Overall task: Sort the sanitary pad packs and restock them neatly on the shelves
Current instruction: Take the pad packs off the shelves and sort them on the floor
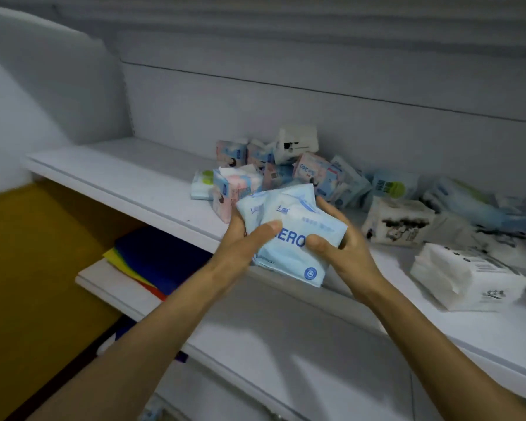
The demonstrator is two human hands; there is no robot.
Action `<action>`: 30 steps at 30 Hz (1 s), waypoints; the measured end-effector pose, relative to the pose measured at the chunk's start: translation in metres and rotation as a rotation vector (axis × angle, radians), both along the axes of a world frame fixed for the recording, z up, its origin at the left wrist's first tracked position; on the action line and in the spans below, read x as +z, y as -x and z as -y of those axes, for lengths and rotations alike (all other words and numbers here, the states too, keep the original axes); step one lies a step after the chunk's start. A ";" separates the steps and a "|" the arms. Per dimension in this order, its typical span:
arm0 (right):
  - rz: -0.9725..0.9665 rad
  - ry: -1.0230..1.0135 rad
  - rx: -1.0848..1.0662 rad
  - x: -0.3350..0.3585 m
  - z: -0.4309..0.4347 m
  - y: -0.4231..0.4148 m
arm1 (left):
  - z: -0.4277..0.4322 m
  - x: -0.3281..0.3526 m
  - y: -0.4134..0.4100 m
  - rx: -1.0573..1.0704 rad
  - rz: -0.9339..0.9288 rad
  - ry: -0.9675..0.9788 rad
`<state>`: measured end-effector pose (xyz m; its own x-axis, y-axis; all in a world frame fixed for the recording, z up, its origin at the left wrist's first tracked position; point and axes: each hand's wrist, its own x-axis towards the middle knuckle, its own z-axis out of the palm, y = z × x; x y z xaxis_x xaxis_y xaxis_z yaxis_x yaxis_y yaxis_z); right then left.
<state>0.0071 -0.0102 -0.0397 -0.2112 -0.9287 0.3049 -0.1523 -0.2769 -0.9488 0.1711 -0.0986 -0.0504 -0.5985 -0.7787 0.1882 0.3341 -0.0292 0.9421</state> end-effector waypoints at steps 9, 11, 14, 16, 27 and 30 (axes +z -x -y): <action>-0.600 0.041 0.049 0.001 0.091 -0.179 | 0.056 0.005 -0.218 0.105 0.408 0.314; -0.753 0.015 0.180 -0.002 0.112 -0.222 | 0.063 -0.002 -0.269 0.117 0.474 0.364; -0.830 -0.080 0.468 -0.018 0.141 -0.288 | 0.071 -0.020 -0.332 0.142 0.603 0.387; -0.810 -0.143 0.582 -0.036 0.152 -0.328 | 0.074 -0.037 -0.367 0.178 0.678 0.369; -0.404 -0.699 0.228 -0.299 0.197 -0.424 | 0.034 -0.288 -0.449 0.813 0.594 -0.451; -0.492 -0.862 0.222 -0.402 0.196 -0.428 | 0.013 -0.385 -0.439 0.538 0.536 -0.510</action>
<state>0.4350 -0.2066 -0.4415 -0.0393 -0.8761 -0.4805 -0.6082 0.4025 -0.6842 0.6102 -0.1113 -0.4357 -0.0390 -0.8905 -0.4532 -0.0554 -0.4510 0.8908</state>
